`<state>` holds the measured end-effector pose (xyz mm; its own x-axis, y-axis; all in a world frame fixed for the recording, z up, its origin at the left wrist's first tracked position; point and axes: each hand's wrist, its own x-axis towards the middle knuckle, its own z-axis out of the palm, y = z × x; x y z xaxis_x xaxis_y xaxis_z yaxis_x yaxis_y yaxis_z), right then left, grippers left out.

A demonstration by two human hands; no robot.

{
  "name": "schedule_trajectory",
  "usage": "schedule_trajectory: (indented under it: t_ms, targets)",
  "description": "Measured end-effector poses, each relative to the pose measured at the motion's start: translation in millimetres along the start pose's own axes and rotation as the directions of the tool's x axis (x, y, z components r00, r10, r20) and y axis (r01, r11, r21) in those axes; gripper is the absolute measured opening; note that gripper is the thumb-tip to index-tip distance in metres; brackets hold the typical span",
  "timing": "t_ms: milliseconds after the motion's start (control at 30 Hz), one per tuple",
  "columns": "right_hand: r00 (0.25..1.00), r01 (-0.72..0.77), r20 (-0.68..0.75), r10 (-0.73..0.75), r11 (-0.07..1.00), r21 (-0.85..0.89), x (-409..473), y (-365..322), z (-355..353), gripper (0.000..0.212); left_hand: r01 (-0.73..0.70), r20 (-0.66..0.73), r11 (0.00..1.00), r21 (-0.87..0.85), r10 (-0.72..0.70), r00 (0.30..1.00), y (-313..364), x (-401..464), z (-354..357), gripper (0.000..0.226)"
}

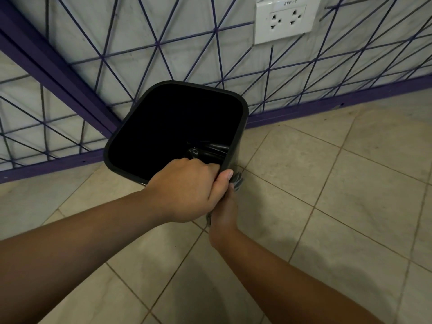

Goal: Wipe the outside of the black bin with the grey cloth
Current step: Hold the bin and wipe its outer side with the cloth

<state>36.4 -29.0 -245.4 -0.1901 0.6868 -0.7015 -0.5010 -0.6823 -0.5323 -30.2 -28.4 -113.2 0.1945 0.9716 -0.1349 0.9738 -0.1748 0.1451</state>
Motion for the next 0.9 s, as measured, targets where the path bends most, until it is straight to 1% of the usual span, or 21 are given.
schedule_trajectory:
  t_ms: [100, 267, 400, 567, 667, 733, 833, 900]
  targets:
    - [0.999, 0.012, 0.041, -0.012, 1.0, 0.004, -1.3, -4.0, 3.2, 0.051, -0.004, -0.01, 1.0, -0.006, 0.004, 1.0, -2.0, -0.2, 0.7, 0.041]
    - [0.998, -0.03, 0.046, 0.031, 0.999, -0.02, 0.1, -9.4, -1.5, 0.056, -0.007, 0.004, 1.0, -0.017, 0.007, 1.0, -0.9, 0.0, -0.3, 0.04]
    - [0.998, 0.049, 0.029, -0.049, 0.999, 0.008, -2.8, 2.5, 6.0, 0.055, -0.015, -0.015, 1.0, -0.012, 0.015, 1.0, -2.3, 0.7, 1.9, 0.041]
    - [0.998, -0.046, 0.047, 0.042, 0.996, 0.07, 6.3, -11.2, -0.9, 0.053, -0.029, -0.031, 1.0, -0.013, 0.028, 0.999, -3.8, 0.3, 2.9, 0.047]
    - [0.998, -0.009, 0.066, 0.007, 0.999, 0.031, -2.4, -7.3, 6.9, 0.051, -0.039, -0.036, 0.999, -0.028, 0.038, 0.999, -4.8, 0.2, 3.1, 0.043]
    - [0.998, 0.004, 0.057, -0.006, 0.999, 0.041, -4.8, -9.0, 7.1, 0.052, -0.038, -0.027, 0.999, -0.036, 0.037, 0.999, -4.6, 0.1, 1.2, 0.039]
    - [0.997, -0.066, 0.039, 0.063, 0.995, 0.069, 6.2, -20.0, 1.2, 0.056, -0.035, -0.021, 0.999, -0.037, 0.034, 0.999, -3.4, -0.9, -1.0, 0.039]
    - [0.996, -0.088, 0.032, 0.085, 0.992, 0.092, 9.0, -22.1, 2.7, 0.054, -0.035, -0.026, 0.999, -0.035, 0.034, 0.999, -3.0, -0.1, -0.6, 0.038]
